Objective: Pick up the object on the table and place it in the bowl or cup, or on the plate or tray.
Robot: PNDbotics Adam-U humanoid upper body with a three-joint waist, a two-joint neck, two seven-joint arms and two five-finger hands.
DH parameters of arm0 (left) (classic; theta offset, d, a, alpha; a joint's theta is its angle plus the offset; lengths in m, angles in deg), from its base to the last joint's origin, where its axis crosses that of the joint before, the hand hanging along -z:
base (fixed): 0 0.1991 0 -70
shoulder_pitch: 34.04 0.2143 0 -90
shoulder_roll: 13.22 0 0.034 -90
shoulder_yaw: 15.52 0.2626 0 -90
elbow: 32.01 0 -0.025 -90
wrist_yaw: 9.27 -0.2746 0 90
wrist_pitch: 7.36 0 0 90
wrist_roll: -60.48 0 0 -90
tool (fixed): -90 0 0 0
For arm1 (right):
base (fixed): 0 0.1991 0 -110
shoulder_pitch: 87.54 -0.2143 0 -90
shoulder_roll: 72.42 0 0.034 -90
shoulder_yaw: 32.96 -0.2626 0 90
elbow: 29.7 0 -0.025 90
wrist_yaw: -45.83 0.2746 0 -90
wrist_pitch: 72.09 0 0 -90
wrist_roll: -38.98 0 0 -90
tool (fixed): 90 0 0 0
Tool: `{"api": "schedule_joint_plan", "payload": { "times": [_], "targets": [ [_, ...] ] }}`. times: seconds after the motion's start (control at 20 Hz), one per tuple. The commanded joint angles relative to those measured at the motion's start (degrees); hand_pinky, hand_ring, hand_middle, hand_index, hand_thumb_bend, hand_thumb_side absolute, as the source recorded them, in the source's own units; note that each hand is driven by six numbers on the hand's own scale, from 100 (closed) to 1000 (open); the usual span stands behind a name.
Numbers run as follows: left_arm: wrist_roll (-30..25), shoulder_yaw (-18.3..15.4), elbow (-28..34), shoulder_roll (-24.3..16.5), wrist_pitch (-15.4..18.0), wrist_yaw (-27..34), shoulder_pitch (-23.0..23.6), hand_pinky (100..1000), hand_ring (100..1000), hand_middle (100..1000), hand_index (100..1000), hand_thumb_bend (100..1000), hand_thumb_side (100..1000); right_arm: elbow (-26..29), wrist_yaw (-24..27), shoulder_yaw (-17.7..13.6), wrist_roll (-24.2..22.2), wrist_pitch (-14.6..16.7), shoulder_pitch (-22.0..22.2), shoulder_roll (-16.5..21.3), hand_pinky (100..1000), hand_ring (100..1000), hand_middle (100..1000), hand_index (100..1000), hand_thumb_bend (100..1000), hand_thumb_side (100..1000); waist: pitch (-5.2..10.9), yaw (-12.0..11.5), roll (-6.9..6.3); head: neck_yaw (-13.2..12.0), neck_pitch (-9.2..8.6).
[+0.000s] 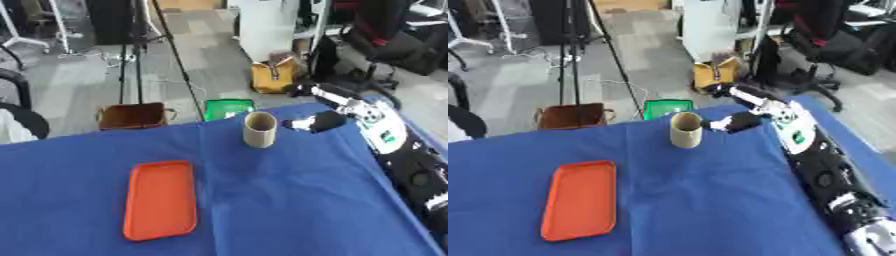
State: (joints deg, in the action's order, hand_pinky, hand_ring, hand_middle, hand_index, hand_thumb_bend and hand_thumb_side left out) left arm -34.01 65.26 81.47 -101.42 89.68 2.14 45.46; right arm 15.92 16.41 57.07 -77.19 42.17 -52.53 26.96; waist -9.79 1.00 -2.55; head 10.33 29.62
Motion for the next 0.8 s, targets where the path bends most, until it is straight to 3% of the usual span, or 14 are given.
{"api": "schedule_joint_plan", "payload": {
  "times": [0.05,0.25,0.8],
  "targets": [
    [0.0,-0.4,1.1,-1.2,0.1,0.0,-0.2,511,849,781,888,696,449,2.0,-1.6,-0.2,2.2,0.1,-1.8,1.4,1000,934,940,975,478,425,0.32,-0.3,-0.04,0.4,-0.71],
    [-0.2,-0.4,1.1,-0.7,0.1,-0.2,-0.3,506,849,780,888,688,463,2.3,-5.7,0.0,6.8,0.3,-2.2,1.2,1000,934,942,975,490,416,-0.94,-1.2,-0.53,0.8,-0.94],
    [-0.5,-0.3,1.1,1.1,0.6,-0.7,-0.6,496,849,778,888,677,487,1.2,-10.2,-0.6,10.4,0.7,-2.9,1.8,1000,968,963,992,525,401,-4.51,-4.0,-1.76,1.7,-1.48]
  ]
}}
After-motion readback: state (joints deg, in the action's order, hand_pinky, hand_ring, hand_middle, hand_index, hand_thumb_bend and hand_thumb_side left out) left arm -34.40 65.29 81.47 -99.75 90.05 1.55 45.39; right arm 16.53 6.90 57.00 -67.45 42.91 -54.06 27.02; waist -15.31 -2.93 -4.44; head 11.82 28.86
